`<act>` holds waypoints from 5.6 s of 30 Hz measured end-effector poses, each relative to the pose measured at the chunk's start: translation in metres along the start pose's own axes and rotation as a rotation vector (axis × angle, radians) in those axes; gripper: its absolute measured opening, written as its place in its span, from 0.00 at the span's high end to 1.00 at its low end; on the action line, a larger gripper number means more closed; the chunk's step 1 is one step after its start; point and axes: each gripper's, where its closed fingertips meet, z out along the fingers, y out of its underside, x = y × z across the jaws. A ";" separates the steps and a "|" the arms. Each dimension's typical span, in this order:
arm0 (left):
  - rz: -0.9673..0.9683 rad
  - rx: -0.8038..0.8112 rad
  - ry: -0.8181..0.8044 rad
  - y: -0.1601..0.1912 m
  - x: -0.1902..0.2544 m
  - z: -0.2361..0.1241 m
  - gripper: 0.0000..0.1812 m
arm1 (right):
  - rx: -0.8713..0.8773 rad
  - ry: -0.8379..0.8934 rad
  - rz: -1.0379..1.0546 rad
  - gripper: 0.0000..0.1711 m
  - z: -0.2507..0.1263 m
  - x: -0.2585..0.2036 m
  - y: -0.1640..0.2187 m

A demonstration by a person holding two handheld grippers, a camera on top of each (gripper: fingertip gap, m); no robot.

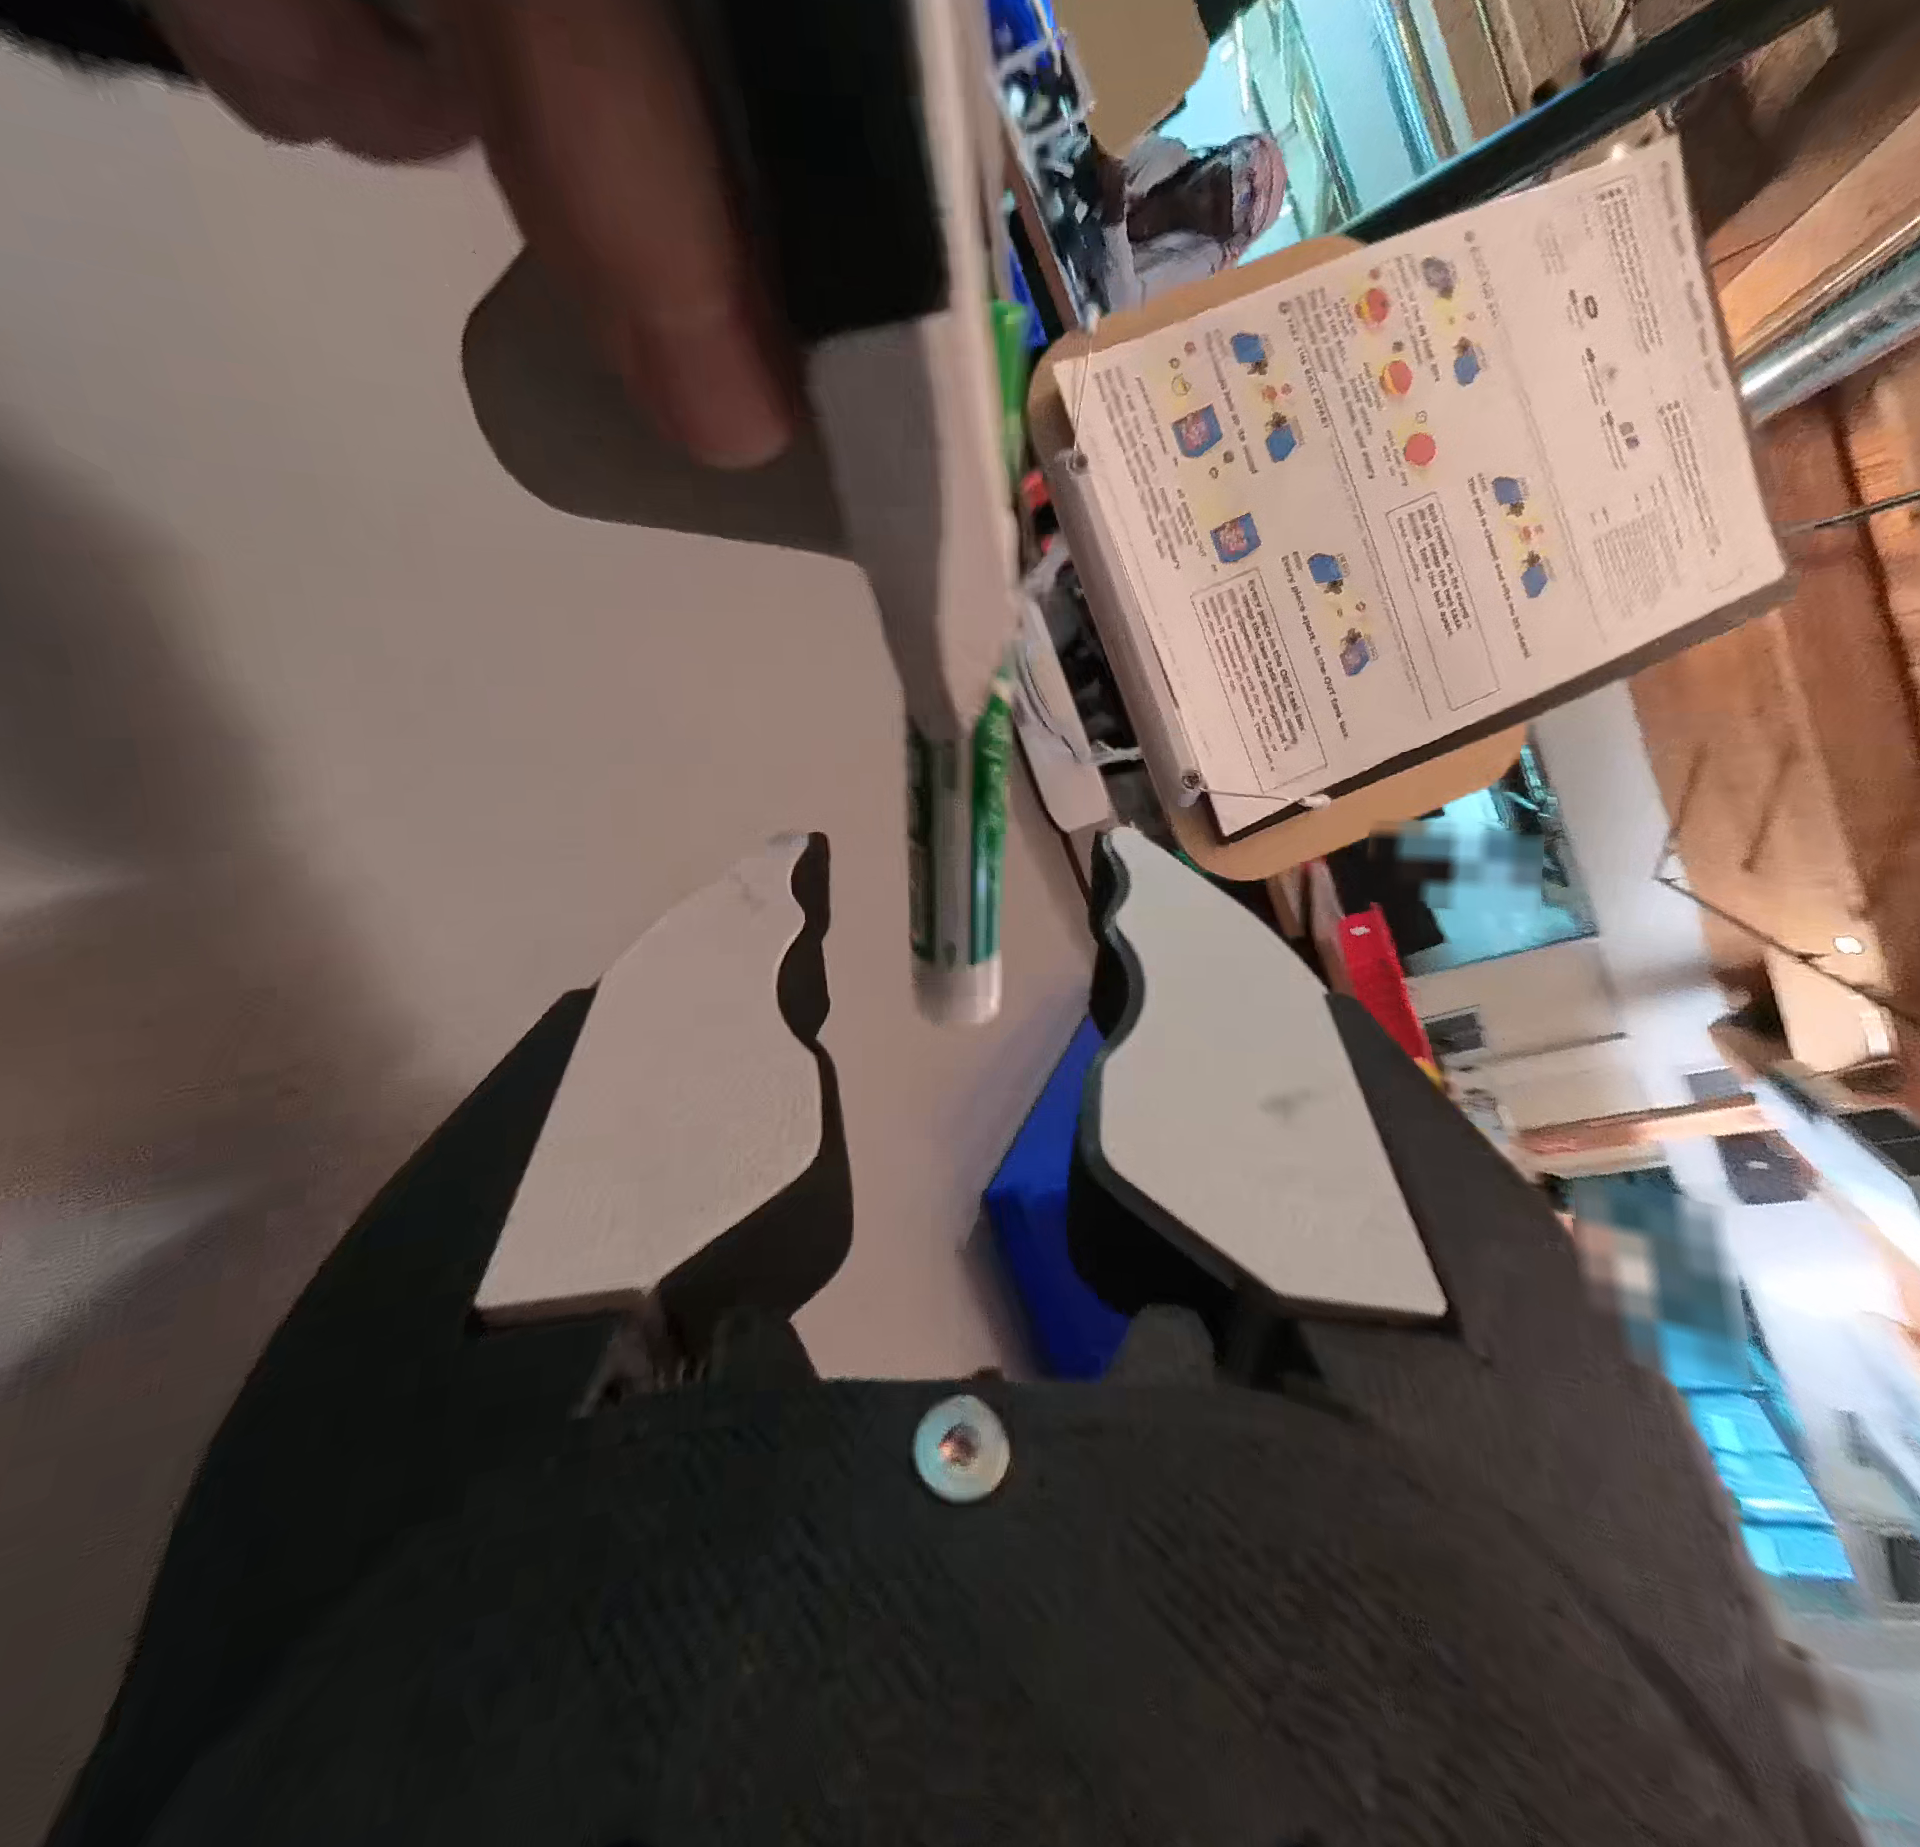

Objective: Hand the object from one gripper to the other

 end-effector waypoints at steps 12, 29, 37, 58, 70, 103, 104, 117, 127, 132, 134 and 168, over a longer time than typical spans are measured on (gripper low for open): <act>0.193 0.263 0.157 -0.036 0.041 -0.011 0.77 | 0.407 -0.238 0.812 0.89 -0.011 0.010 -0.028; -0.264 0.400 0.524 -0.032 0.048 -0.002 0.88 | 0.928 -0.375 1.409 0.89 -0.044 0.056 -0.050; 0.272 0.432 0.014 -0.031 0.010 -0.002 0.89 | 0.725 -0.249 1.407 0.77 -0.033 0.063 -0.028; 0.333 0.271 0.381 -0.014 0.057 -0.008 0.73 | 0.839 -0.551 1.094 0.90 -0.086 0.069 -0.038; 0.218 0.125 0.585 0.012 0.079 -0.003 0.88 | 0.805 -0.665 0.805 0.89 -0.093 0.028 -0.054; 0.179 0.139 0.546 0.008 0.055 -0.014 0.81 | 0.681 -0.674 0.886 0.89 -0.071 0.018 -0.046; 0.175 0.120 0.558 0.011 0.056 -0.014 0.82 | 0.684 -0.689 0.845 0.89 -0.073 0.013 -0.049; 0.345 0.134 0.082 0.015 0.019 0.004 0.89 | 0.551 -0.574 0.983 0.86 -0.035 0.016 -0.040; 0.707 0.124 -0.717 -0.024 -0.033 -0.036 0.89 | 0.538 -0.560 1.186 0.90 -0.008 0.049 -0.066; 0.524 0.198 -0.464 -0.027 -0.007 -0.046 0.88 | 0.608 -0.670 1.032 0.91 -0.025 0.054 -0.091; 0.443 0.183 -0.279 -0.022 0.014 -0.047 0.83 | 0.637 -0.711 0.945 0.91 -0.038 0.051 -0.097; 0.578 0.161 -0.878 -0.031 -0.045 -0.027 0.89 | 0.554 -0.604 1.175 0.84 0.003 0.052 -0.055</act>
